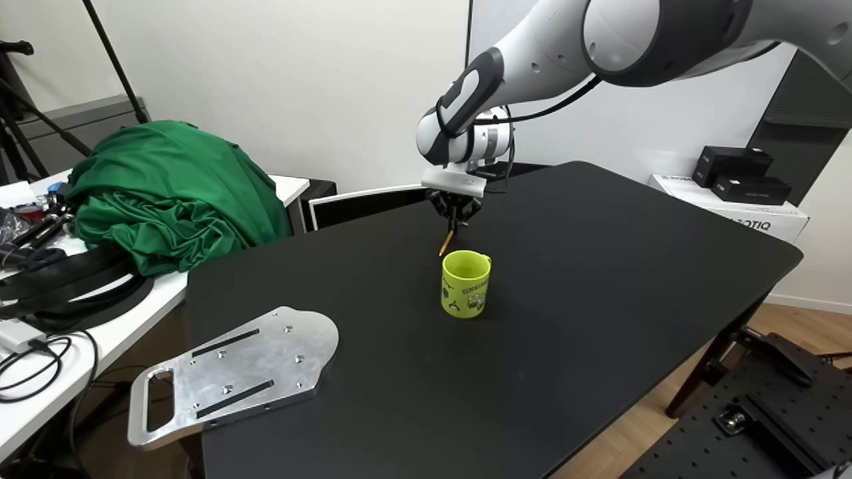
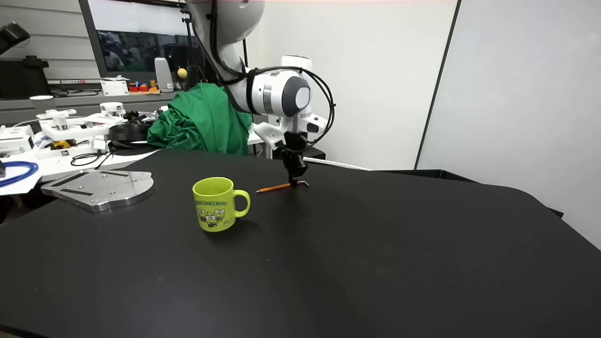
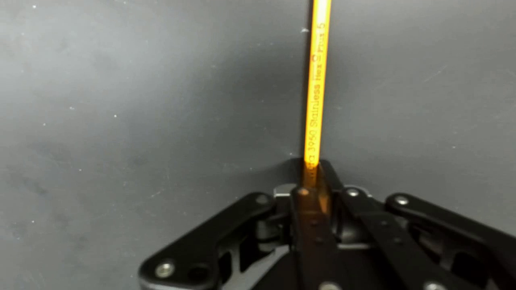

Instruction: Place orange object on the table into the green mug

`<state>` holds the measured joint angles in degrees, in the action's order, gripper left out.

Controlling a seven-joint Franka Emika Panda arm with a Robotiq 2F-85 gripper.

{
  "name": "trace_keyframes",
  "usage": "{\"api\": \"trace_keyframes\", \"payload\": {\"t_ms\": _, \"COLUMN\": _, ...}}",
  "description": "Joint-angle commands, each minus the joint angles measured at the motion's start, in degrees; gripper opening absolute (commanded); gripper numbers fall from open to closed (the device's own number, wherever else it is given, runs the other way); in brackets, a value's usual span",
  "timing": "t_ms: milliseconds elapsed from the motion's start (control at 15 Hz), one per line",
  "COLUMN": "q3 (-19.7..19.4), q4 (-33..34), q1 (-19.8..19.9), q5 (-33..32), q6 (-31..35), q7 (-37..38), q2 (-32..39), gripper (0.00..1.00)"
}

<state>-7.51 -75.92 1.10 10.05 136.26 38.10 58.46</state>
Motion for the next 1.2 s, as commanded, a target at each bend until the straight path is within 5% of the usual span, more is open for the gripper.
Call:
{"api": "trace_keyframes", "payload": {"t_ms": 0, "q3": -1.5, "q4": 2.2, "q1": -1.1, "q5": -0.9, "q6": -5.7, "q7": 2.0, "q2": -0.6, "gripper": 0.02}}
{"api": "trace_keyframes", "payload": {"t_ms": 933, "q3": -0.3, "q4": 4.7, "q1": -0.4, "q5": -0.1, "q6": -19.9, "q7": 1.1, "q2": -8.0, "gripper": 0.02}}
{"api": "trace_keyframes", "payload": {"t_ms": 1133, "q3": 1.0, "q4": 5.6, "q1": 0.3, "q5": 0.9, "q6": -27.2, "q7": 0.6, "q2": -9.4, "gripper": 0.02}}
